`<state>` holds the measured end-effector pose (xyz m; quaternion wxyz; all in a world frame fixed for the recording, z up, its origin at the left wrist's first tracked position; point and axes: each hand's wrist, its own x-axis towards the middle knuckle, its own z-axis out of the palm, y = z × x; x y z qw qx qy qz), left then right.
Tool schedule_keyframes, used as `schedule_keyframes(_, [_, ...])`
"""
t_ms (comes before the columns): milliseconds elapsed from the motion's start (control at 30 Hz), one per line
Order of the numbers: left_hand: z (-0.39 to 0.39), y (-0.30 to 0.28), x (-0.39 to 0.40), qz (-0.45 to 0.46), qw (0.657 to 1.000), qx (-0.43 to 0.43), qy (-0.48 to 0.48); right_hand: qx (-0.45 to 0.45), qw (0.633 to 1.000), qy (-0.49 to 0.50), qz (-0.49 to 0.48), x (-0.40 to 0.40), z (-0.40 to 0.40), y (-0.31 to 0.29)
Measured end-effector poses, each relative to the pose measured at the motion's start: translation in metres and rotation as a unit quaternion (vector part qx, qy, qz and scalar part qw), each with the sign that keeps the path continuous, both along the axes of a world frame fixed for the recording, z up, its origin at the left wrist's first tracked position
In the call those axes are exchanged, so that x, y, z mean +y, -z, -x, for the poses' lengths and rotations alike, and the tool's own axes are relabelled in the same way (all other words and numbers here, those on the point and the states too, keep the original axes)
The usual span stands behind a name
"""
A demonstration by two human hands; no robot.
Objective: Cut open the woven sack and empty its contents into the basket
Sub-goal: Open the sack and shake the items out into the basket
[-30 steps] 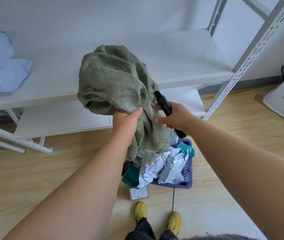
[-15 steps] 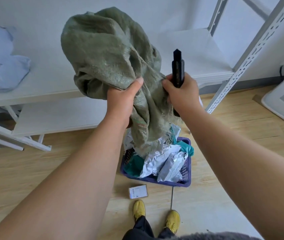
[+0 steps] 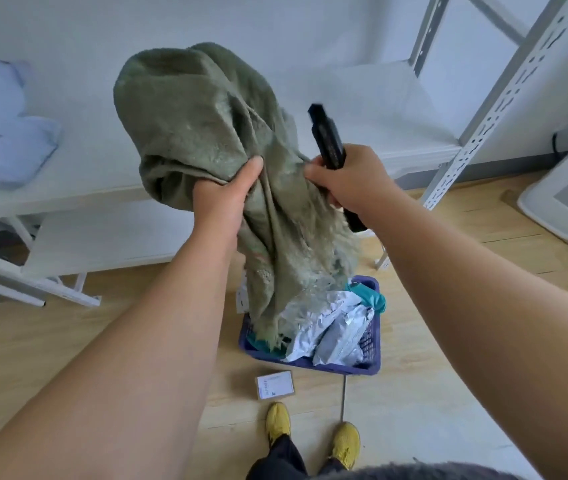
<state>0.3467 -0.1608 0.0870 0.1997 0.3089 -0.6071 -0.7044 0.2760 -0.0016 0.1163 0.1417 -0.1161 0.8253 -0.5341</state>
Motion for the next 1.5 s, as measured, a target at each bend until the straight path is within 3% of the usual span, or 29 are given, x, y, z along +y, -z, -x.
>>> schedule_keyframes(67, [0.0,0.003,0.0,0.001,1.0,-0.008,0.006,0.009,0.999,0.024,-0.027,0.0,0.003,0.0])
schedule_keyframes(167, [0.001,0.005,-0.001,-0.013,1.0,0.009,0.003,0.021,0.999,0.015,0.045,-0.005,0.005,-0.003])
schedule_keyframes(267, [0.001,0.007,0.0,-0.016,1.0,-0.001,0.017,0.068,0.996,0.049,-0.029,-0.003,0.009,-0.004])
schedule_keyframes(367, [0.003,0.008,-0.002,-0.012,1.0,0.006,0.019,0.06,0.992,0.083,0.069,-0.003,0.011,-0.007])
schedule_keyframes(433, [0.003,0.008,-0.001,-0.027,0.999,-0.012,0.02,0.082,0.992,0.082,0.052,-0.005,0.012,-0.007])
schedule_keyframes(500, [-0.001,0.007,0.006,-0.049,0.996,-0.043,0.063,0.096,0.99,0.106,0.003,-0.003,0.016,-0.007])
schedule_keyframes(567, [-0.007,0.01,0.018,-0.017,0.985,-0.072,0.154,0.089,0.988,0.118,0.052,-0.004,0.019,-0.012])
schedule_keyframes(633, [-0.008,0.017,0.034,0.038,0.968,-0.098,0.228,0.076,0.992,0.065,0.081,-0.009,0.016,-0.018])
schedule_keyframes(733, [-0.003,0.023,0.048,0.076,0.985,-0.111,0.107,0.035,0.994,-0.014,0.102,-0.013,0.009,-0.018])
schedule_keyframes(833, [0.005,0.022,0.037,0.068,0.991,-0.114,0.014,0.017,0.993,0.007,0.117,-0.001,0.014,-0.008])
schedule_keyframes(1033, [0.016,0.007,0.021,0.049,0.992,-0.111,0.044,-0.043,0.998,-0.043,-0.012,0.024,0.014,0.021])
schedule_keyframes(1133, [0.021,-0.004,0.02,0.01,0.994,-0.092,0.064,-0.064,0.996,-0.056,-0.02,0.02,0.011,0.02])
schedule_keyframes(1233, [0.018,-0.007,0.018,-0.03,0.994,-0.087,0.064,-0.006,0.999,-0.029,-0.039,0.016,0.013,0.013])
schedule_keyframes(1300, [0.016,-0.008,0.017,-0.075,0.993,-0.073,0.048,0.032,0.999,0.013,-0.004,0.012,0.013,0.011])
schedule_keyframes(1433, [0.012,-0.003,0.017,-0.065,0.992,-0.104,0.03,0.034,0.998,0.02,-0.051,0.005,0.011,0.019])
schedule_keyframes(1500, [0.008,-0.005,0.015,-0.083,0.992,-0.088,0.022,0.038,0.998,0.048,-0.018,0.003,0.01,0.017])
